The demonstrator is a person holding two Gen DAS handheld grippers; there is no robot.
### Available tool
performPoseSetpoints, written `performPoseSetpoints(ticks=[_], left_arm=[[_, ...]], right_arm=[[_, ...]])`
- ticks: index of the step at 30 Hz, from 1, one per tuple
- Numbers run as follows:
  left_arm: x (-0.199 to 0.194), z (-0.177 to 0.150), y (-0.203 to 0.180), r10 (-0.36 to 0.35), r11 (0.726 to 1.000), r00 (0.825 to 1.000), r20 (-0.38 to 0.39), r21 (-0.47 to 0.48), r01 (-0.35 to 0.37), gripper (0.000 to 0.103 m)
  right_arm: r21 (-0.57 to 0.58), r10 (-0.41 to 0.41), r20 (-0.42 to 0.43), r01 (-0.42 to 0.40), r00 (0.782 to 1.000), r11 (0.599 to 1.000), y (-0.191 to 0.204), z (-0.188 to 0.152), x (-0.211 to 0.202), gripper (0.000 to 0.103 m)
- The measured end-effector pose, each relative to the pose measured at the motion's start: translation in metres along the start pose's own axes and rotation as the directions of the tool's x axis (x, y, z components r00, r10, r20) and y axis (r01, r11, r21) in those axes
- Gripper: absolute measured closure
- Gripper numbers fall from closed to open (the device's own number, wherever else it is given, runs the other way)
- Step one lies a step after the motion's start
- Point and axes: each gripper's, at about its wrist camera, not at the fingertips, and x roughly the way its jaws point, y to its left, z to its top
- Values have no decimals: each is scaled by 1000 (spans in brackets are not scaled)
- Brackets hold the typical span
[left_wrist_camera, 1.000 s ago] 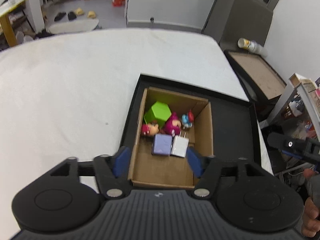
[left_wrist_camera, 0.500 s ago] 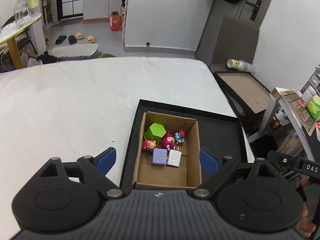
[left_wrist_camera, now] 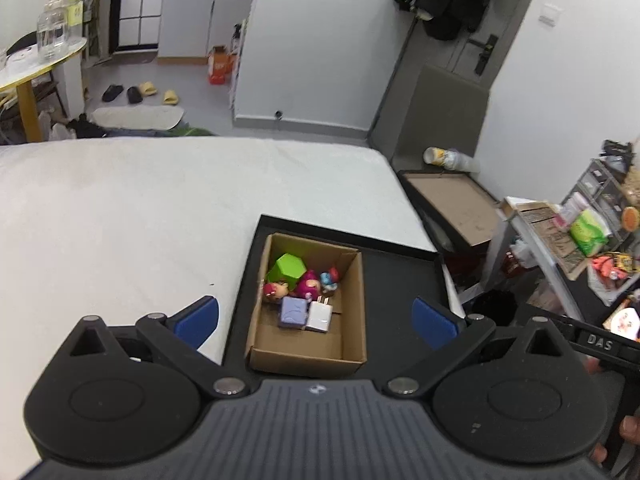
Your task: Organize rigid objects
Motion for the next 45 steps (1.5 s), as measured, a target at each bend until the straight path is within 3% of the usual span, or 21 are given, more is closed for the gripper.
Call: performPoseSetpoints(ticks=[10,22,26,32,45], left_arm=[[-40,-21,-4,-17,998,997,75,57,13,1],[-72,-41,-9,-59,995,993,102,81,51,1],[-80,-46,-20,-19,990,995,103,138,4,1],[-87,-51,-25,-14,989,994,110,151,-3,1],[-94,-61,-17,-3,993,993,116,119,-11,1]], right_arm=[[-16,15,20,-15,1000,1000,12,-8,-33,0],[-8,45,31,-45,999,999,13,-24,-60,0],[-3,39,20,-39,999,999,13,-28,-63,0],[-33,22,20,-22,1000,999,18,-35,-70,0],[-94,33,10,-32,999,995,31,-40,-77,0]])
